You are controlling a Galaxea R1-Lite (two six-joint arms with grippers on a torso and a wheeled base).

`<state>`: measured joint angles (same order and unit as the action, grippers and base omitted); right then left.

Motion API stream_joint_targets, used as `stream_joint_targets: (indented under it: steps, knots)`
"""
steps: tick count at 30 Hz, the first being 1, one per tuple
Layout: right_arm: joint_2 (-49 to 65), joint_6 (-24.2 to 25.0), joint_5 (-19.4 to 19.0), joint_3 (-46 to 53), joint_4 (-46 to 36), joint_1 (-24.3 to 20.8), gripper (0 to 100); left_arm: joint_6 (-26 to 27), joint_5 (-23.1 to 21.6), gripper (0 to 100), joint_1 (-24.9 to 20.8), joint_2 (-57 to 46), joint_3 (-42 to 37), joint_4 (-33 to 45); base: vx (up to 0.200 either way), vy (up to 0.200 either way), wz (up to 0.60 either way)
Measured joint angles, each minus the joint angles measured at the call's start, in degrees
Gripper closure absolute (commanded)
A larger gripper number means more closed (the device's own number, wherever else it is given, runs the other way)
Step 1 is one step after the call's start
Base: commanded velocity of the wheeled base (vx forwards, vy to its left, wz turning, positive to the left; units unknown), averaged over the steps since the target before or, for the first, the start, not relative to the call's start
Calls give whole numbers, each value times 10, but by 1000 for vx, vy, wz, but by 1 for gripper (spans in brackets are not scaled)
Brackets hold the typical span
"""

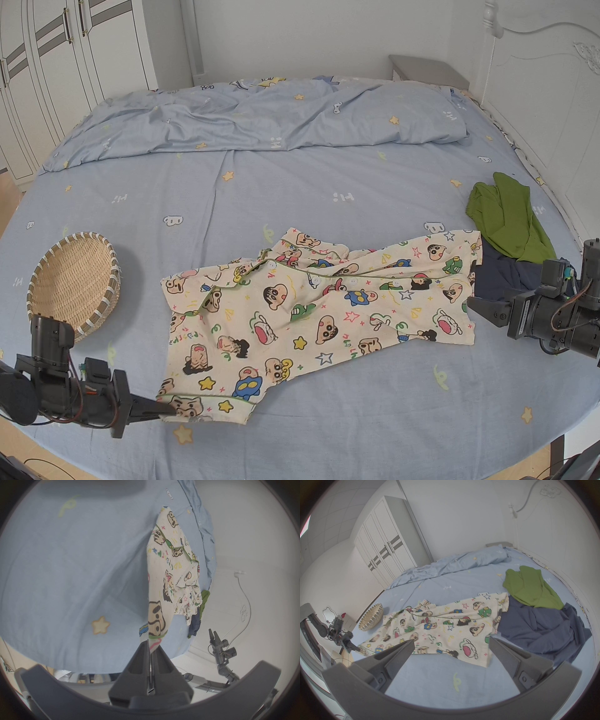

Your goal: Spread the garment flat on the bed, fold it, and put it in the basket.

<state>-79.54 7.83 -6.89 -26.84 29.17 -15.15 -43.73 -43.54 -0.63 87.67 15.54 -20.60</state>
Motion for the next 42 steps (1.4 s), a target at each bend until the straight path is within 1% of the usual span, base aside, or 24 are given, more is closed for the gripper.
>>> stream_joint_targets:
  steps: [1, 5, 7, 8, 10, 11, 13, 17, 21, 24, 27, 30, 42]
  knots:
    - [1, 0, 0, 5, -1, 3, 0, 22, -4, 100, 13, -13, -3, 26, 0, 0, 0]
    - [4, 1, -6, 27, -4, 19, 0, 138, -21, 100, 69, -57, -9, 127, 0, 0, 0]
    - [5, 1, -21, 36, -6, 29, 0, 188, -40, 100, 97, -70, -10, 162, 0, 0, 0]
    - [5, 2, -32, 42, -7, 36, 0, 210, -56, 100, 110, -75, -10, 175, 0, 0, 0]
    - [4, 5, -64, 49, -9, 53, 0, 236, -84, 100, 137, -82, -9, 192, 0, 0, 0]
    - [3, 8, -76, 51, -10, 64, 0, 242, -93, 100, 146, -84, -8, 197, 0, 0, 0]
    - [-1, 10, -89, 53, -9, 80, 0, 248, -99, 100, 157, -86, -7, 202, 0, 0, 0]
    - [-31, 12, -113, 51, -5, 110, 0, 264, -103, 100, 171, -85, -6, 206, 0, 0, 0]
    - [-85, 14, -150, 37, 11, 136, 0, 308, -104, 100, 181, -77, -10, 208, 0, 0, 0]
    - [-130, 14, -164, 22, 34, 146, 0, 349, -104, 100, 184, -66, -17, 209, 0, 0, 0]
    - [-172, 17, -172, 1, 55, 152, 0, 374, -105, 100, 184, -53, -22, 210, 0, 0, 0]
    - [-207, 29, -180, -26, 65, 153, 0, 385, -105, 100, 184, -42, -24, 210, 0, 0, 0]
    - [-315, 60, -183, -109, 78, 146, 0, 390, -105, 100, 182, -26, -28, 208, 0, 0, 0]
